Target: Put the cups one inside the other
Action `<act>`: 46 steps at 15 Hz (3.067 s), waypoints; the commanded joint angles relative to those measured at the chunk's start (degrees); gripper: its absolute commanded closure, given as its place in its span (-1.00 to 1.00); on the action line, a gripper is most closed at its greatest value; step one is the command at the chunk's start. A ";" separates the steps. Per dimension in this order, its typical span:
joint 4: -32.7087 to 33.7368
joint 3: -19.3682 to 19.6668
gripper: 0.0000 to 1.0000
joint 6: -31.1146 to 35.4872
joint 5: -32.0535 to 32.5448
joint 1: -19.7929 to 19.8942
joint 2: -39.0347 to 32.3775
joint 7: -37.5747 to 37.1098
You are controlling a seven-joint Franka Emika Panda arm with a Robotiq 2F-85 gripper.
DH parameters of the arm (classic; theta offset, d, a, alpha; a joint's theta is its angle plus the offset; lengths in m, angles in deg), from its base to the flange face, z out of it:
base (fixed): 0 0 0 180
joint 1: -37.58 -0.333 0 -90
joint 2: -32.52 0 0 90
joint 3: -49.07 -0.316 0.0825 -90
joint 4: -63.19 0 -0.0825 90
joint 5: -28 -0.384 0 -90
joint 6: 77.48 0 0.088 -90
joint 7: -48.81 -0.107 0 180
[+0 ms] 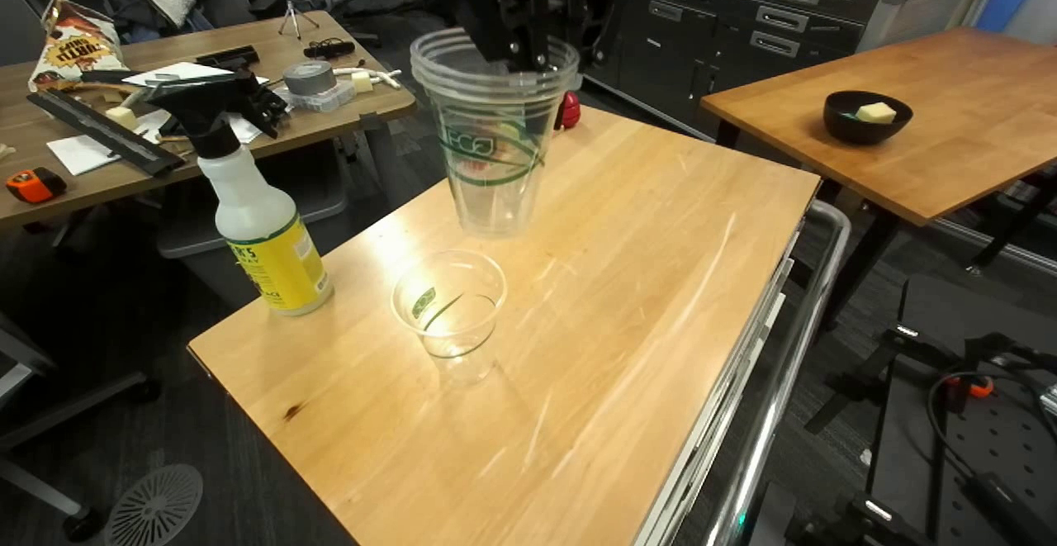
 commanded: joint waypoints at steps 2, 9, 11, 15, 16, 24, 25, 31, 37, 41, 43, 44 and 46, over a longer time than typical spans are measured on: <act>4.97 -0.17 0.89 -1.08 -2.83 -0.67 -5.08 2.31; 7.24 -0.32 0.89 -0.53 -2.36 -1.72 -8.02 2.17; 6.97 -0.37 0.89 0.74 -1.80 -2.34 -8.36 1.84; 6.46 -0.15 0.89 3.71 0.05 -3.56 -9.18 0.99; 6.37 -0.15 0.89 4.00 0.34 -3.71 -9.46 1.04; 5.63 0.09 0.88 8.28 5.25 -4.93 -10.52 0.38; 5.69 0.07 0.88 8.54 5.57 -4.99 -10.66 0.39; 5.55 -0.06 0.83 8.36 6.42 -5.24 -11.21 0.51; 5.26 -0.09 -0.10 8.25 6.71 -5.53 -11.05 0.72; 5.07 -0.12 -0.72 8.31 6.46 -5.51 -10.80 0.84; 4.80 -0.09 -0.99 8.49 6.39 -5.43 -10.49 0.95; 4.72 -0.09 -1.00 8.45 6.36 -5.39 -10.38 1.04; 4.55 -0.07 -1.00 8.52 6.43 -5.38 -10.27 1.14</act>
